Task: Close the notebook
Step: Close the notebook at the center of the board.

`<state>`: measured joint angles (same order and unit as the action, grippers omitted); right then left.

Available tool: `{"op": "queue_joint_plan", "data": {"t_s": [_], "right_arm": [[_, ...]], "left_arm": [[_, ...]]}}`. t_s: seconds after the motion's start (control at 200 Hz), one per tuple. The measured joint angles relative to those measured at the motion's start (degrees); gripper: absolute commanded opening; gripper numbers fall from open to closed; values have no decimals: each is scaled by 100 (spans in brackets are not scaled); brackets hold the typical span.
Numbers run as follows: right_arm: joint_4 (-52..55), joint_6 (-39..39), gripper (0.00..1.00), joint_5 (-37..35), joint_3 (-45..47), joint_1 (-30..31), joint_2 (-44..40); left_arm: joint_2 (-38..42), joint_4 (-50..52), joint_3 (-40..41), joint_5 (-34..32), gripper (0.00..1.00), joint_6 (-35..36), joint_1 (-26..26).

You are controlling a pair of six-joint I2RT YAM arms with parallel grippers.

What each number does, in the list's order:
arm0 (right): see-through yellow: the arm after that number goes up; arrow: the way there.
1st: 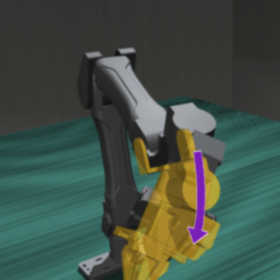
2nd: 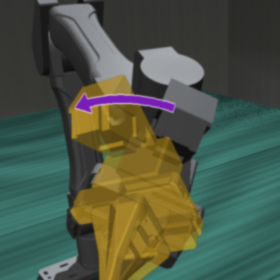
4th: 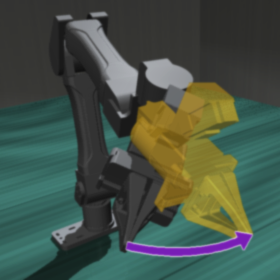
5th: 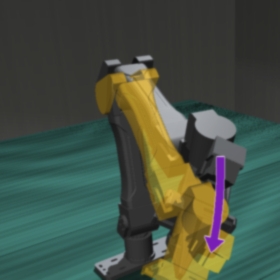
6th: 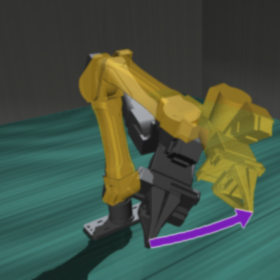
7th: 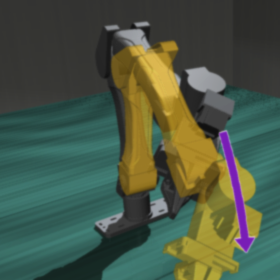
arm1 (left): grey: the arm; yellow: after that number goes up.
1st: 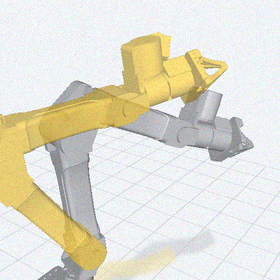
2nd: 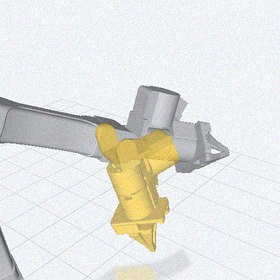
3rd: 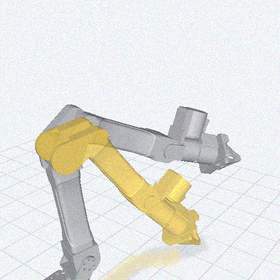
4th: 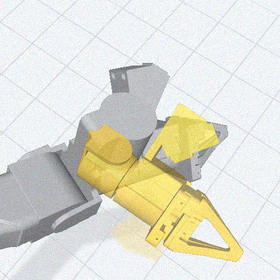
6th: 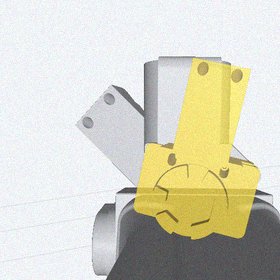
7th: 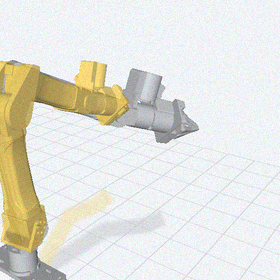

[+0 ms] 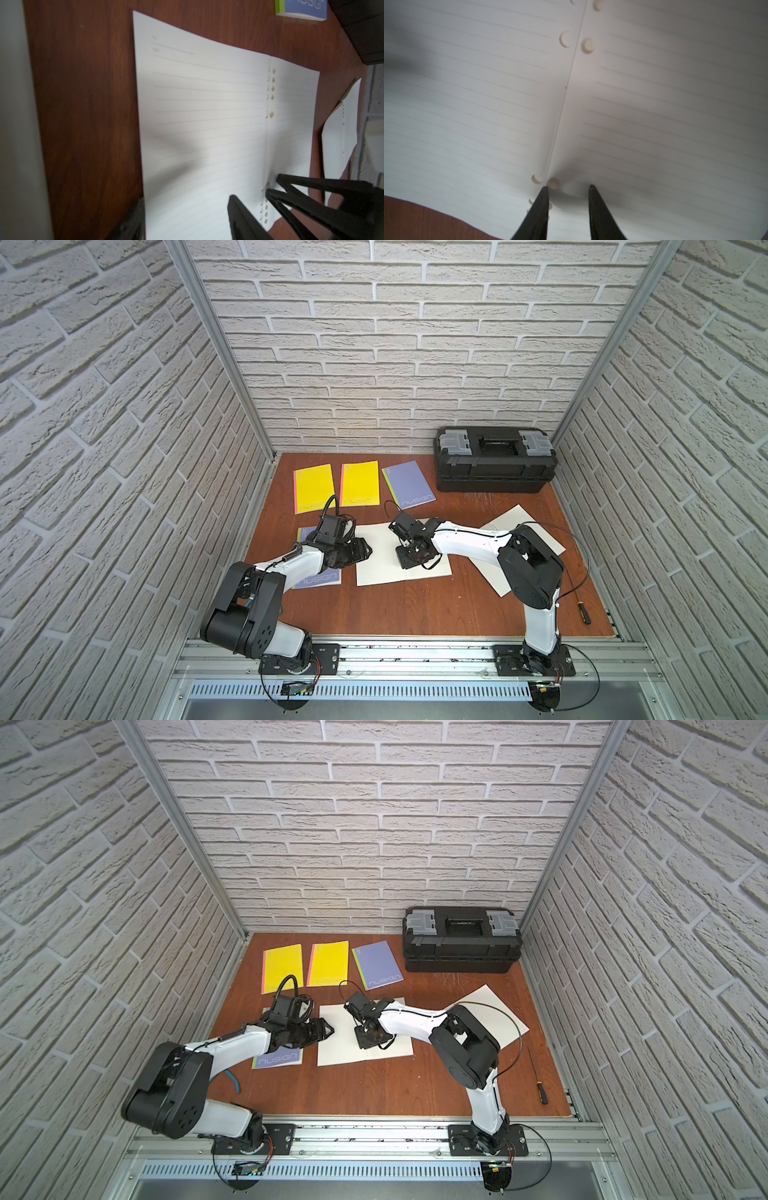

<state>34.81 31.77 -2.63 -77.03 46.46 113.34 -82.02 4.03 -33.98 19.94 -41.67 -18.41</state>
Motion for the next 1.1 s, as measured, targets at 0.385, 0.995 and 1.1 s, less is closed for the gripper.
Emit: {"op": "queue_joint_plan", "data": {"t_s": [0.385,0.995,1.1], "right_arm": [[-50,59,33,26,22,0,-2],[-306,63,33,227,42,33,4],[-323,63,33,245,44,33,4]], "left_arm": [[214,-374,236,442,63,-317,225],[446,-962,330,1399,61,-656,271],[446,-962,330,1416,57,-658,278]]}}
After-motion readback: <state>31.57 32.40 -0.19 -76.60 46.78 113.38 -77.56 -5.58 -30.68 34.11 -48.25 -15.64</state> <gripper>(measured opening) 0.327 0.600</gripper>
